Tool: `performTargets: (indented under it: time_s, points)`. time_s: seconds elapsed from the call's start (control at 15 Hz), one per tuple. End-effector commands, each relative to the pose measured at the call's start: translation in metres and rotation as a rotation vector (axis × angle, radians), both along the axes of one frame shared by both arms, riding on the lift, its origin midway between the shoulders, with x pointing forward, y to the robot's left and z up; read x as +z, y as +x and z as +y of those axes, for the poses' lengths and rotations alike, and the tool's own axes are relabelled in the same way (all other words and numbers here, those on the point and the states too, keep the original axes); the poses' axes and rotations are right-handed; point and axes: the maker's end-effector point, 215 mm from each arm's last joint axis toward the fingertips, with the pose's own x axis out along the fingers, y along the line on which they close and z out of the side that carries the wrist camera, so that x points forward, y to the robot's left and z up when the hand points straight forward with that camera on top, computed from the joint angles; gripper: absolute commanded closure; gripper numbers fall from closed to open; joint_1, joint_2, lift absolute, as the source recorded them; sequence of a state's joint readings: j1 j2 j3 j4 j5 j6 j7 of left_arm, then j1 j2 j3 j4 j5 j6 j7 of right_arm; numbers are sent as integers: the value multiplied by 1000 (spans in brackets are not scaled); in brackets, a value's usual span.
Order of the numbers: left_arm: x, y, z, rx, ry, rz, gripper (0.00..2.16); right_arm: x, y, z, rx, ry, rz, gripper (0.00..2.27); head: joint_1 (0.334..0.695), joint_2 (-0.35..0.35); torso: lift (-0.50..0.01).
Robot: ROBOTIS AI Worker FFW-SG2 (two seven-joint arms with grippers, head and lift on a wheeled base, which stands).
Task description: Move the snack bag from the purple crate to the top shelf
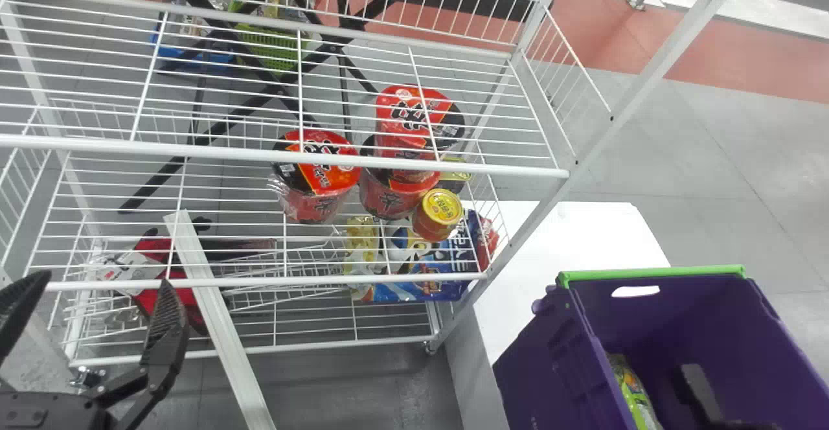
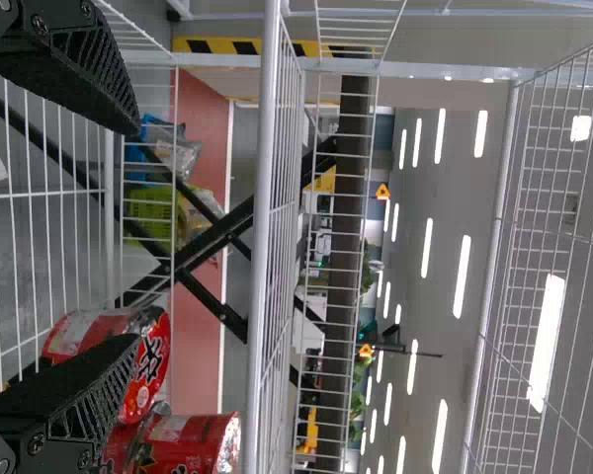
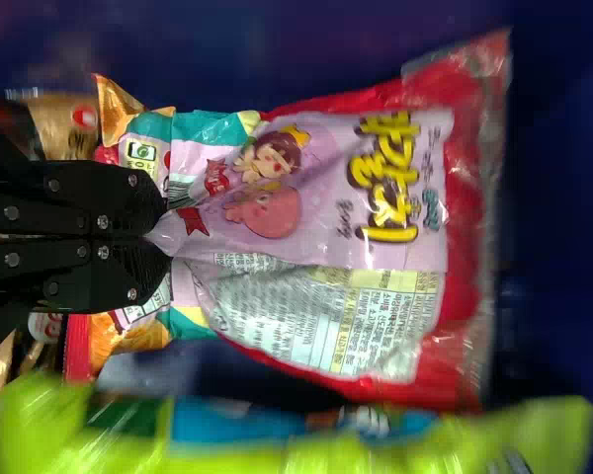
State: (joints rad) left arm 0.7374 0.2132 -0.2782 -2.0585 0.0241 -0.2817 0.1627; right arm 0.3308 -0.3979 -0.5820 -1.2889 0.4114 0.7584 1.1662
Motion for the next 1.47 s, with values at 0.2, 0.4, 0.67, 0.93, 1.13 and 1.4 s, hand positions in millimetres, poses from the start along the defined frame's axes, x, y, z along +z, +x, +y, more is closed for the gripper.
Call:
performTargets:
  time_s: [0.2, 0.4, 0.67, 0.93, 1.13, 1.4]
  points:
    - [0, -1, -5, -4, 1, 1, 60, 30, 21, -8, -23, 15, -71, 1480, 695, -350, -445]
    - [-1, -2, -8, -8, 8, 1, 60, 34, 28, -8, 4, 6, -112, 1663, 695, -350, -432]
    - [4, -2, -10, -12, 6, -8, 63, 42, 26, -4, 11, -7, -138, 1663, 695, -350, -417]
    - [7, -2, -8, -7, 6, -12, 63, 56, 26, -7, 4, -22, -170, 1663, 695, -350, -401]
    - [11, -1, -6, -2, 6, -21, 63, 61, 29, -6, 0, -24, -182, 1663, 695, -350, -389]
    - [13, 0, -3, 3, 8, -25, 63, 67, 28, -7, -6, -30, -190, 1663, 695, -350, -373]
